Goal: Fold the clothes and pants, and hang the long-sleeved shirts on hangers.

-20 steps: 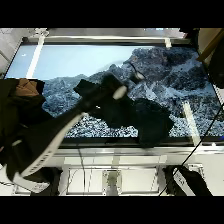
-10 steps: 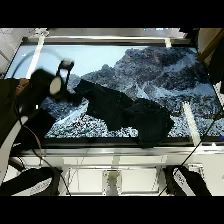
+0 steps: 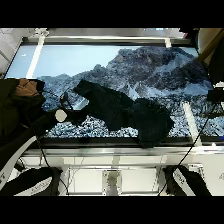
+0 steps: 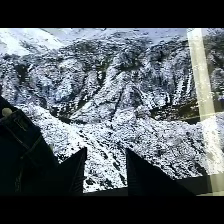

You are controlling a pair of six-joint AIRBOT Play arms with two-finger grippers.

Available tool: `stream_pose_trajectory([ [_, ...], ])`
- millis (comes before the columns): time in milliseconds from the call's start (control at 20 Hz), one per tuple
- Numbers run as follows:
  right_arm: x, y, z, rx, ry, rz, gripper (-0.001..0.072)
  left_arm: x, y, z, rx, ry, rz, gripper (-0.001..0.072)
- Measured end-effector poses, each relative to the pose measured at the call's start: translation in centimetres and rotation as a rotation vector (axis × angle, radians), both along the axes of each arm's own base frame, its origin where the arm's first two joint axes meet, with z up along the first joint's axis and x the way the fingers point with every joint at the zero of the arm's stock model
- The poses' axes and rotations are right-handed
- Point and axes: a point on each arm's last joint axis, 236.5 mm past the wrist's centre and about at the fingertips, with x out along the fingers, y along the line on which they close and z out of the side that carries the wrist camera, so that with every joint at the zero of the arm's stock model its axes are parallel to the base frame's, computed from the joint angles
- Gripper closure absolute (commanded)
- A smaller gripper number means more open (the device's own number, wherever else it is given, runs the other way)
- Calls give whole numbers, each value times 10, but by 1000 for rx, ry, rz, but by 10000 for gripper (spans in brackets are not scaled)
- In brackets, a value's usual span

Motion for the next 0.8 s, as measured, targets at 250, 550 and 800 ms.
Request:
stream_pose_trajectory([
  [250,-1,2,-3,9,8,1,415,12,10,-10,21,-38,25,104],
  [550,1,10,-3,44,-1,14,415,17,20,-14,96,-87,-32,132],
  [800,4,18,-3,75,-11,28,415,17,20,-23,125,-84,-62,131],
])
